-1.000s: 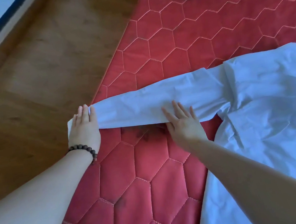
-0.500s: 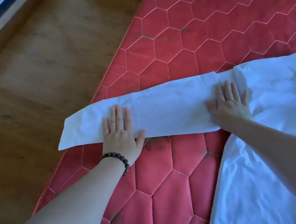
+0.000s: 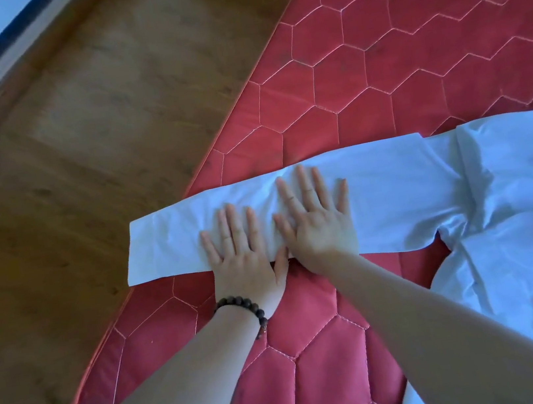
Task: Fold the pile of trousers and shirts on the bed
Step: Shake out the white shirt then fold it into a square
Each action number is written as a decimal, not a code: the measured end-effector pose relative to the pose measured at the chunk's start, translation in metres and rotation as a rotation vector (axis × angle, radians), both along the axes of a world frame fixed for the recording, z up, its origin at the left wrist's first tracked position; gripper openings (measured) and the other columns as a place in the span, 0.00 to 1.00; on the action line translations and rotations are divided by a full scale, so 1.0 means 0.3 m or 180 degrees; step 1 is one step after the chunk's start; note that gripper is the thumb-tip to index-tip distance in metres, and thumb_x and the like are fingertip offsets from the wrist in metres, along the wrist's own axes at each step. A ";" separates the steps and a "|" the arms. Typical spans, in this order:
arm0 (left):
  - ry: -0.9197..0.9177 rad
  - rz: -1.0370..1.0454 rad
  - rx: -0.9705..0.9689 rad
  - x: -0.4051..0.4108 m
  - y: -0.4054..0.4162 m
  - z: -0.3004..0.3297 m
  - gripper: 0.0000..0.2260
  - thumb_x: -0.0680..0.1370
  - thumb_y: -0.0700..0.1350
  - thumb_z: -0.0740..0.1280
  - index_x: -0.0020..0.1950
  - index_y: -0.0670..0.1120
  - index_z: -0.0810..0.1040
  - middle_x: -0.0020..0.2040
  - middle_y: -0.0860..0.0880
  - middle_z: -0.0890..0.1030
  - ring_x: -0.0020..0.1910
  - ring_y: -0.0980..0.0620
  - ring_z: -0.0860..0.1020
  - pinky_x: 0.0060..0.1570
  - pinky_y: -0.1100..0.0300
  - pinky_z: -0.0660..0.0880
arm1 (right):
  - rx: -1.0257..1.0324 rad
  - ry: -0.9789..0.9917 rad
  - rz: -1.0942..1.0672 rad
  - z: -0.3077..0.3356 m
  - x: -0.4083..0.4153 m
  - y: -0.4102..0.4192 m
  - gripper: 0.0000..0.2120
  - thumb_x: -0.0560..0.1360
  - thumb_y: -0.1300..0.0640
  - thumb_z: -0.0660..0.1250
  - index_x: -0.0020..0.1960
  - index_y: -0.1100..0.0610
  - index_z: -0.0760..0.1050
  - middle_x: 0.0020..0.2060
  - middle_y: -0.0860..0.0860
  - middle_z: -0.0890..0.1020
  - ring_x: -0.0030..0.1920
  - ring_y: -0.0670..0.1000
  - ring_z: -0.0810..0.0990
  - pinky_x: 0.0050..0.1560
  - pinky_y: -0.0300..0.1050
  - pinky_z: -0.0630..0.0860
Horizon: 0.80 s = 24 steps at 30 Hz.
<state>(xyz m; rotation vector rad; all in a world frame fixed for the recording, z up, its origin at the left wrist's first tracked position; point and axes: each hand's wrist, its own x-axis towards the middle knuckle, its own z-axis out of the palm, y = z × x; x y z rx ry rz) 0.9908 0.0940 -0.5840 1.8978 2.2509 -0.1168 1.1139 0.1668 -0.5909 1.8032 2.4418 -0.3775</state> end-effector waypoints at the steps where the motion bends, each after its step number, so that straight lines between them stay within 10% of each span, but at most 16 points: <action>1: 0.0026 0.0004 -0.0064 0.000 0.001 0.000 0.36 0.77 0.64 0.41 0.79 0.43 0.50 0.79 0.38 0.47 0.78 0.40 0.44 0.73 0.36 0.44 | -0.0068 0.0041 0.0061 0.006 0.008 0.005 0.28 0.79 0.38 0.41 0.78 0.42 0.42 0.78 0.49 0.40 0.77 0.51 0.37 0.72 0.60 0.31; 10: -0.0049 -0.0083 -0.0328 0.036 -0.012 0.072 0.39 0.76 0.65 0.35 0.79 0.40 0.48 0.79 0.38 0.46 0.78 0.42 0.41 0.74 0.38 0.43 | 0.0477 0.0016 -0.0908 0.149 0.433 -0.111 0.35 0.78 0.45 0.58 0.79 0.53 0.47 0.78 0.53 0.43 0.78 0.51 0.39 0.74 0.58 0.33; 15: -0.0454 -0.0549 -0.0334 0.206 -0.053 0.137 0.40 0.77 0.66 0.35 0.78 0.39 0.51 0.79 0.39 0.48 0.78 0.44 0.44 0.75 0.44 0.45 | -0.0243 0.0131 -0.2178 0.142 0.645 -0.245 0.41 0.78 0.44 0.62 0.78 0.60 0.43 0.78 0.59 0.46 0.78 0.56 0.44 0.75 0.58 0.46; 24: -0.2058 -0.1026 -0.0159 0.490 -0.027 0.253 0.26 0.83 0.52 0.56 0.77 0.42 0.56 0.78 0.46 0.57 0.78 0.51 0.53 0.76 0.57 0.51 | 0.0063 0.1500 -0.2472 0.196 0.680 -0.234 0.18 0.83 0.56 0.53 0.68 0.64 0.70 0.70 0.58 0.70 0.73 0.56 0.63 0.73 0.50 0.59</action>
